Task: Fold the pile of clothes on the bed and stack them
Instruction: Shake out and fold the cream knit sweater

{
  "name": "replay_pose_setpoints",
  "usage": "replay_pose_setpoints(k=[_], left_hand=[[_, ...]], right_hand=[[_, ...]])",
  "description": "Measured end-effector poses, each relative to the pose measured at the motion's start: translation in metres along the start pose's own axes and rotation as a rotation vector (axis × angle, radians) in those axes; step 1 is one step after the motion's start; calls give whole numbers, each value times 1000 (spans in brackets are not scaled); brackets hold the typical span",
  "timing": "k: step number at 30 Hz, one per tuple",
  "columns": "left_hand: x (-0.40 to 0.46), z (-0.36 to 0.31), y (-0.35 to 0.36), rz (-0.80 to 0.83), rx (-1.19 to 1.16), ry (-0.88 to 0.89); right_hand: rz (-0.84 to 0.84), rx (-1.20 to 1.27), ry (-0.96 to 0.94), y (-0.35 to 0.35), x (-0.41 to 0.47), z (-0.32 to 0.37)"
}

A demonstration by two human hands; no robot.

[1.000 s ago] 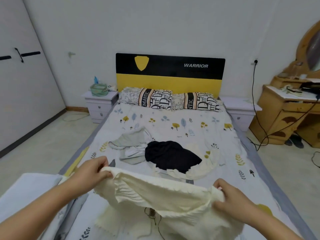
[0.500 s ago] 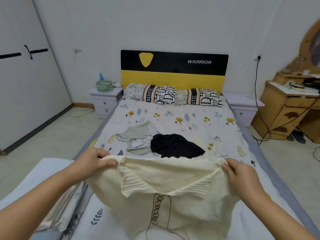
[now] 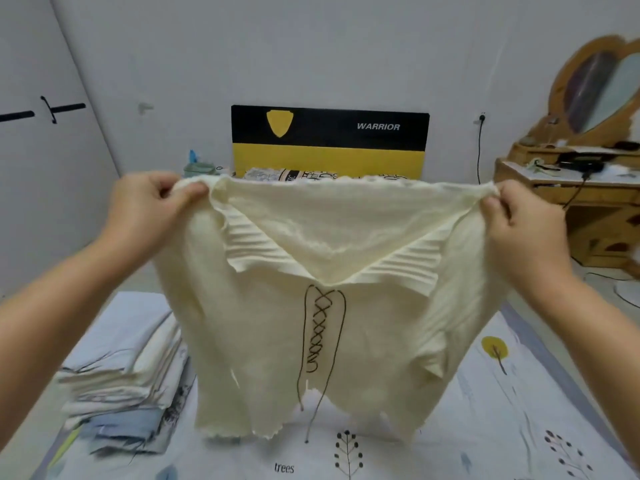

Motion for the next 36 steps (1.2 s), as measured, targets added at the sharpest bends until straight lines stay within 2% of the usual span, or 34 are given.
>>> replay_pose_setpoints(k=[6,10,13,15,18,21,28,32,36], left_hand=[[37,-45,-52,-88,0,176],[49,-40,-41,-34,-11,147],[31,-13,6,80,24,100],[5,17,51,187,36,30],[-47,73,125,425,70,-119],[-95,117,189,619,126,-151],[-144,184,291,747,177,-256],[-137,218,341,788,309,-272],[-117,250,396,806,389,-229]], right_hand=[[-134,-19,-109,-63,30,48],[-76,-52,-99,-52,47,45],[14,-91,-62,-7,37,17],[138,-132,19,41,20,-17],[360,-179,158,122,-15,-86],[526,-228,280,189,-57,-149],[724,-190,564,291,-100,-247],[824,-232,588,343,-89,-282],[847,-265,515,404,-54,-308]])
Point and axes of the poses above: each hand's wrist, its own x-axis towards the middle knuckle, its own y-axis out of the palm, z = x × y, the point moved 9 cm from there along x, towards the middle knuckle, and after that the axes turned 10 degrees about y, right-handed, at the moved point
